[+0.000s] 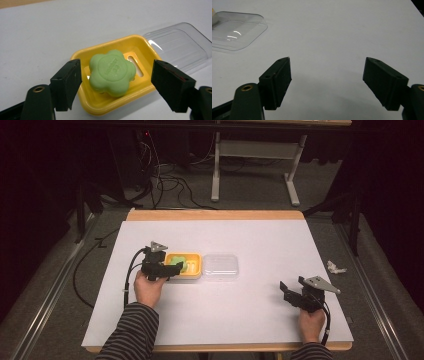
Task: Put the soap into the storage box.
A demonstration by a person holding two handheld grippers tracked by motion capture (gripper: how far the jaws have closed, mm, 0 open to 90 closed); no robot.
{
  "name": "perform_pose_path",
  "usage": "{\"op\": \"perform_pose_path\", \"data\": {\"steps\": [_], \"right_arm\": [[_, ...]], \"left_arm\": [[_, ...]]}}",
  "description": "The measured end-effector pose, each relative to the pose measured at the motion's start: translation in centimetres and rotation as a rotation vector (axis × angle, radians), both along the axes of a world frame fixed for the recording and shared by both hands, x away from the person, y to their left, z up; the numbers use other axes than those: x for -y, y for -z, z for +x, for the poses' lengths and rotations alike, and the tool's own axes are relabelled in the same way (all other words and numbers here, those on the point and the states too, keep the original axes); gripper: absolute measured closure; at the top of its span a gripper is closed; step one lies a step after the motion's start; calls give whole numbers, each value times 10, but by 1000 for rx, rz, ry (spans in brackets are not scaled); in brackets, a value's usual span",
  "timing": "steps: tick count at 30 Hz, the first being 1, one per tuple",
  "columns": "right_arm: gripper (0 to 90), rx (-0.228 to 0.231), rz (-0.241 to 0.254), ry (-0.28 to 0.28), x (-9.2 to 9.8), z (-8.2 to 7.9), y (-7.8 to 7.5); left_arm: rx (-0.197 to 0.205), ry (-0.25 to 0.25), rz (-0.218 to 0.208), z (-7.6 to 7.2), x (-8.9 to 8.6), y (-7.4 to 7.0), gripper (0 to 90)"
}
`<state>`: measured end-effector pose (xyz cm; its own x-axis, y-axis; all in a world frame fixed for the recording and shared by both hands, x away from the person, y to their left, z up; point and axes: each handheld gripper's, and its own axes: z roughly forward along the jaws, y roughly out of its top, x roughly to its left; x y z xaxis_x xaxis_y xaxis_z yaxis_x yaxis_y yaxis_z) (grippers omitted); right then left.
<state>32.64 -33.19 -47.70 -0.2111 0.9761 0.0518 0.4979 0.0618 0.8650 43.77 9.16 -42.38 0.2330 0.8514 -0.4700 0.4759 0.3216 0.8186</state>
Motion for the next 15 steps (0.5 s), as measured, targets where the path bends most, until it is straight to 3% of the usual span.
{"op": "perform_pose_path", "data": {"steps": [15], "right_arm": [[233,1,1,0,0,0,0]], "left_arm": [[23,36,-5,-15,-1,-9,248]]}}
